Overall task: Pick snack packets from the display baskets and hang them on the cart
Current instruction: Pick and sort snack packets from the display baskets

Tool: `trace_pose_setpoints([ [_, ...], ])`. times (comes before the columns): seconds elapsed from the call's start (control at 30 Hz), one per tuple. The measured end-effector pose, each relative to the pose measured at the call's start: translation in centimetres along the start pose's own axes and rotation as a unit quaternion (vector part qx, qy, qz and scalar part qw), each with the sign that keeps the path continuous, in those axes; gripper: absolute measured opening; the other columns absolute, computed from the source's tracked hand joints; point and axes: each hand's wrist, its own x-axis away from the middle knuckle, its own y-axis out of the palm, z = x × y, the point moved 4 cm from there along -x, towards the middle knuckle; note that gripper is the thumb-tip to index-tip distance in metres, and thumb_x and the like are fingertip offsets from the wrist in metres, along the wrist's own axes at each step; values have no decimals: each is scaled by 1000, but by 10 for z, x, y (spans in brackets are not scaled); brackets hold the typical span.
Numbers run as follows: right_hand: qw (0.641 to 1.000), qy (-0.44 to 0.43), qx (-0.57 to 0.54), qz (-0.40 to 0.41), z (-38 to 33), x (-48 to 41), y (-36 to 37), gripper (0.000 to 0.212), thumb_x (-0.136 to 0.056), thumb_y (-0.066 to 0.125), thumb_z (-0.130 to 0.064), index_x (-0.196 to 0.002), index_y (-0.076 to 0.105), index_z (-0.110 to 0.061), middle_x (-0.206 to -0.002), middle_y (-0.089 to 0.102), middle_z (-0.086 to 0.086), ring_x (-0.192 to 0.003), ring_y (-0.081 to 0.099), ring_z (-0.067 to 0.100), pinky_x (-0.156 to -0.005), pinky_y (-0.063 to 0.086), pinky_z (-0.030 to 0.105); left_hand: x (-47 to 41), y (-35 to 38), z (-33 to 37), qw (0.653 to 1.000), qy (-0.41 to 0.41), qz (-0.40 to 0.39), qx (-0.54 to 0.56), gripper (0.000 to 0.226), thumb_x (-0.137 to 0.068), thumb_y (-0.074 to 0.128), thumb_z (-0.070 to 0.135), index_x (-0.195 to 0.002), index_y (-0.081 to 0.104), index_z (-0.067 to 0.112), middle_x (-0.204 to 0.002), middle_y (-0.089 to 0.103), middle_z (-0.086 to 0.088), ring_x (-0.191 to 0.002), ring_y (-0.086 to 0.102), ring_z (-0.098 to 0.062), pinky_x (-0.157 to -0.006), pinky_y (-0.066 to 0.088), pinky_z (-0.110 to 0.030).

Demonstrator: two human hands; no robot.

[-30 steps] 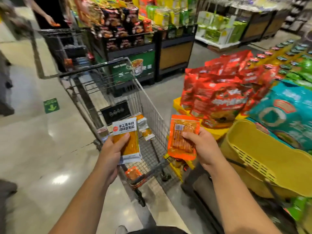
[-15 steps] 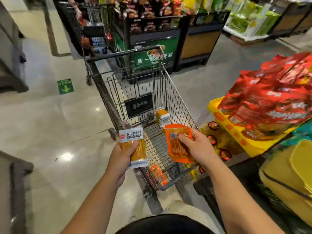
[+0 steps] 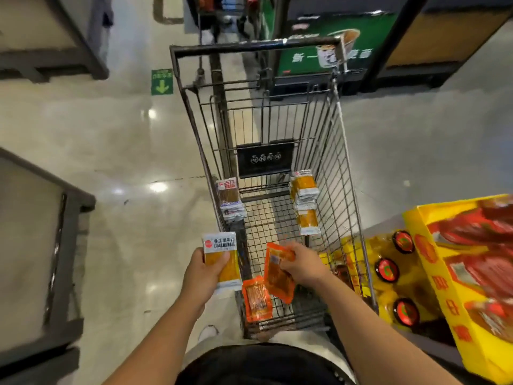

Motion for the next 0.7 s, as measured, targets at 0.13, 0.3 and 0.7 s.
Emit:
trace_pose_setpoints([
  [0.13,993,6,79,-84,24,-53,20,31,-93,66,-39,-118,58,-21,-106,69,0,-91,64,19,-77,54,35,-15,18,0,997,-14,72,-16,26,-95,70,29,-115,53,25,-104,66,9,-92,65,-9,-70,48,-22],
  [0.3,977,22,136,-163,57,-110,49,41,-97,64,-24,-136,57,-14,-125,66,8,-114,61,25,-94,49,31,-38,28,-10,991,-13,112,-71,28,-95,70,28,-115,50,23,-96,58,20,-84,55,7,-66,42,-15],
  [0.7,964,46,152,-213,97,-186,165,13,-103,48,-20,-112,57,-15,-119,62,7,-100,64,22,-81,52,33,-54,22,-32,990,-8,102,-96,31,-91,74,24,-111,51,31,-98,62,22,-80,58,22,-63,44,-1],
])
